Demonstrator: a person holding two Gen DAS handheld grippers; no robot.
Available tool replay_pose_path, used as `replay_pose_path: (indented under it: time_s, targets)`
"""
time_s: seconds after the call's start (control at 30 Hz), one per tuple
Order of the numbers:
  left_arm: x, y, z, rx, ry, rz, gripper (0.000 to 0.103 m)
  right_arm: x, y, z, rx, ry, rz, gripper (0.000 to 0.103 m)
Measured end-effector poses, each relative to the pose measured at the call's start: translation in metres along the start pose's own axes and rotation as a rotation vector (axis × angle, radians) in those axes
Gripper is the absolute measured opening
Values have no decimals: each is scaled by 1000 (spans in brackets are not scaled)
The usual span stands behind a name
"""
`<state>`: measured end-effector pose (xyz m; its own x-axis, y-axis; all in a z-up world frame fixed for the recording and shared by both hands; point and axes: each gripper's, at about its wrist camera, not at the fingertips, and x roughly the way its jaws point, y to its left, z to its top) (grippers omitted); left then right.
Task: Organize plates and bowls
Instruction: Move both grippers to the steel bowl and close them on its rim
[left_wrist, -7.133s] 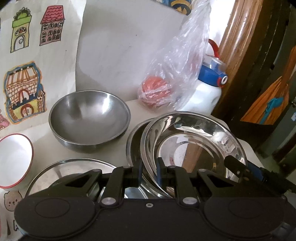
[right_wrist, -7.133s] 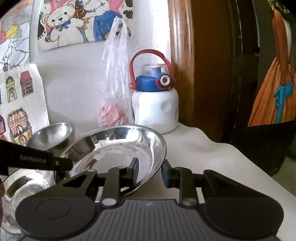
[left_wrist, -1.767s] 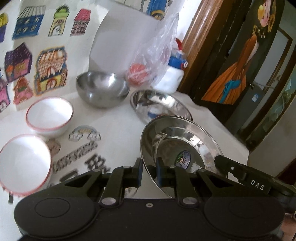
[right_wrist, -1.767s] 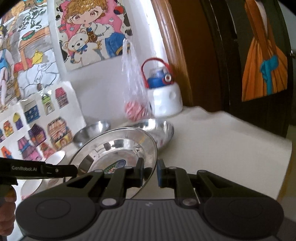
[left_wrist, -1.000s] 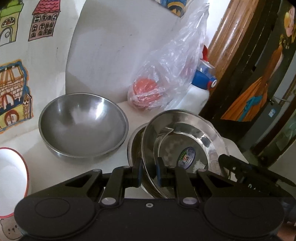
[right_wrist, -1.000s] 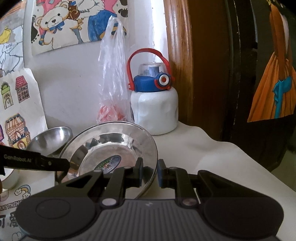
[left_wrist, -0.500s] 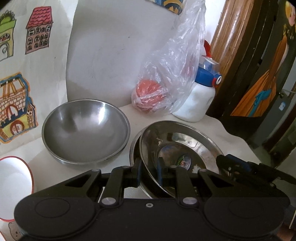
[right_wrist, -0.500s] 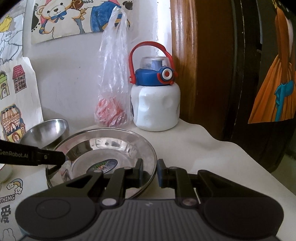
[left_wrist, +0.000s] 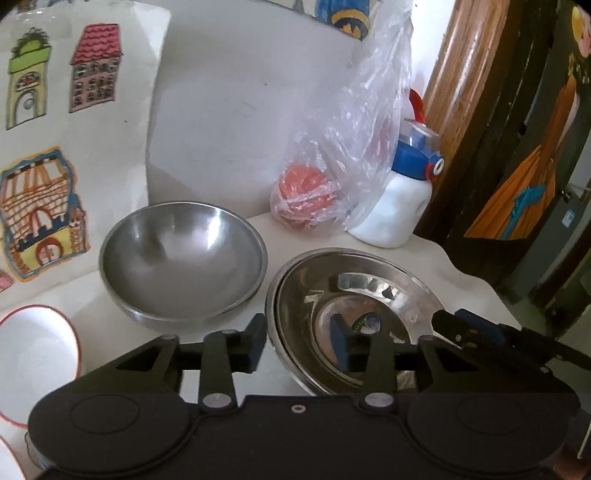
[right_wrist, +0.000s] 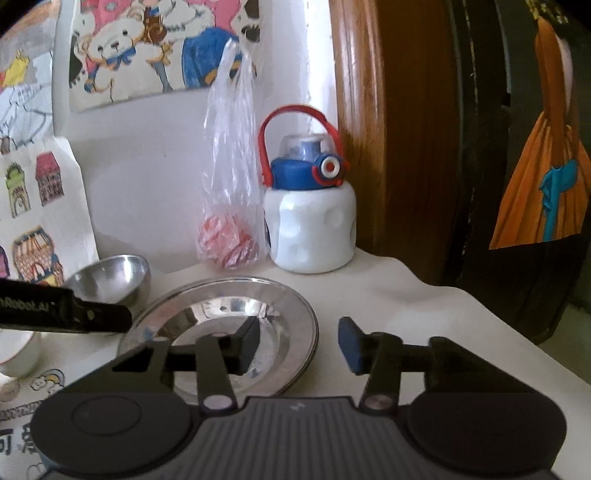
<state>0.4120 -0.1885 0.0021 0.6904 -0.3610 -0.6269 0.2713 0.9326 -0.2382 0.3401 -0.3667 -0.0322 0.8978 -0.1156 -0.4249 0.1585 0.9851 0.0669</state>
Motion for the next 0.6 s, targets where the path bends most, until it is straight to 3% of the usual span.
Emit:
replay_pose_path:
  time_s: [0.17,0.33,0.53,0.6]
  targets:
    - [-24,5,1,-26,-40,-6,64,-36,4,0,29,-53,21,83]
    - [-58,8,-3,-22,-88,-4,80,-80,12,6,33,-135,31,99]
    - [-107,12,-9,-13,-159,-14,96,-132,28,16,16,-214,28,103]
    - [-125,14,-11,-10,-188,-12,97,-148,35,17,11,-233,29,103]
